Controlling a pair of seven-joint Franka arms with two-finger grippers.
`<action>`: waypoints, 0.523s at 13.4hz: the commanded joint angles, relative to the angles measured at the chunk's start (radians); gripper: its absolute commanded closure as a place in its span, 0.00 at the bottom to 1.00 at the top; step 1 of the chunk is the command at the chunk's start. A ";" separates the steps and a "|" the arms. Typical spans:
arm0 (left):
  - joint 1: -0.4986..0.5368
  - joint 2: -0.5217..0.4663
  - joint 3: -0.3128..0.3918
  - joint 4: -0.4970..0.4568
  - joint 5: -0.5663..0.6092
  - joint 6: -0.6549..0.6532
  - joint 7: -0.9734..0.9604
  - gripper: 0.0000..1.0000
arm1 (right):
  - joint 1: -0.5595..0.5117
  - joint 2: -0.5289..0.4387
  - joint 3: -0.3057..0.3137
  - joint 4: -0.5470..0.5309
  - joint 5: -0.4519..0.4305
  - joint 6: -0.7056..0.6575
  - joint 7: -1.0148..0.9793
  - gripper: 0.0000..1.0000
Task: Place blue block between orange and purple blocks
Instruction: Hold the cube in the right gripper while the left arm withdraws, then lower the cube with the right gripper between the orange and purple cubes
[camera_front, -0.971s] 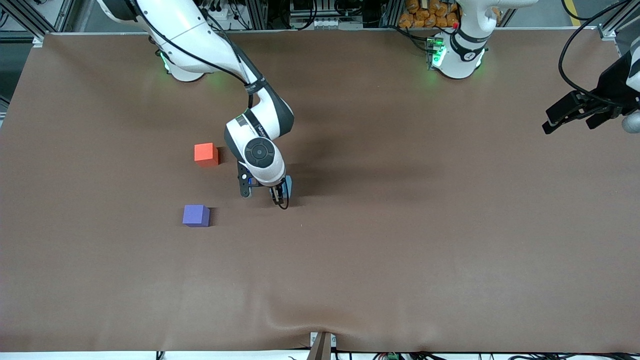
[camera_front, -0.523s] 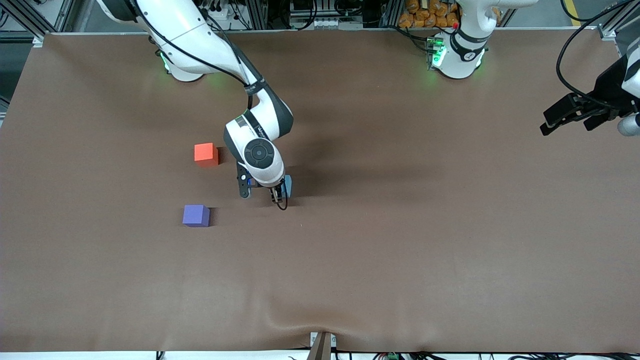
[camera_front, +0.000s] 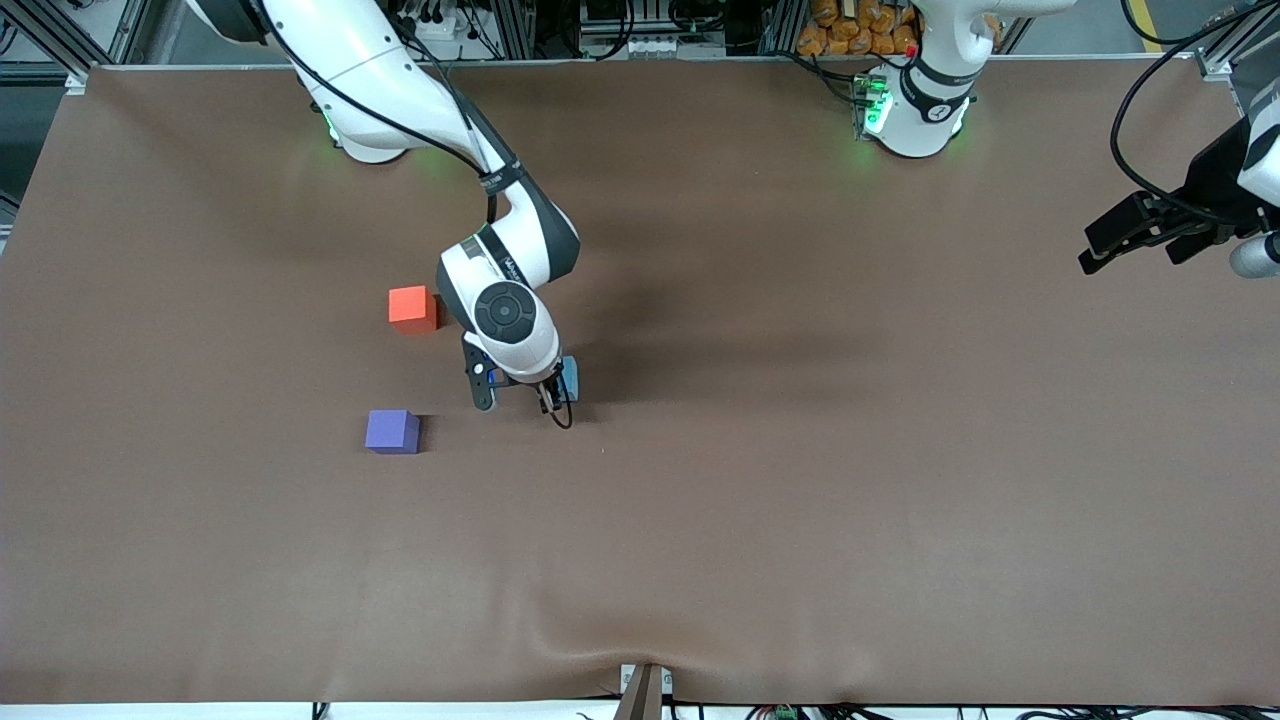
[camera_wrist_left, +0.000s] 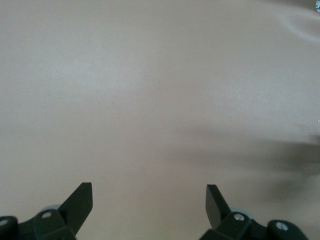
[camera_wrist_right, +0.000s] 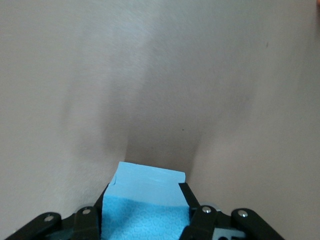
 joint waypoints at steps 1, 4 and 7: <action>0.007 -0.003 -0.006 0.001 0.021 0.015 0.019 0.00 | -0.056 -0.118 0.015 -0.008 -0.012 -0.149 -0.235 0.97; 0.009 0.004 -0.004 -0.001 0.021 0.022 0.019 0.00 | -0.131 -0.240 0.017 -0.013 0.000 -0.327 -0.582 1.00; 0.007 0.005 -0.003 -0.001 0.022 0.023 0.019 0.00 | -0.191 -0.313 0.015 -0.024 0.000 -0.446 -0.947 1.00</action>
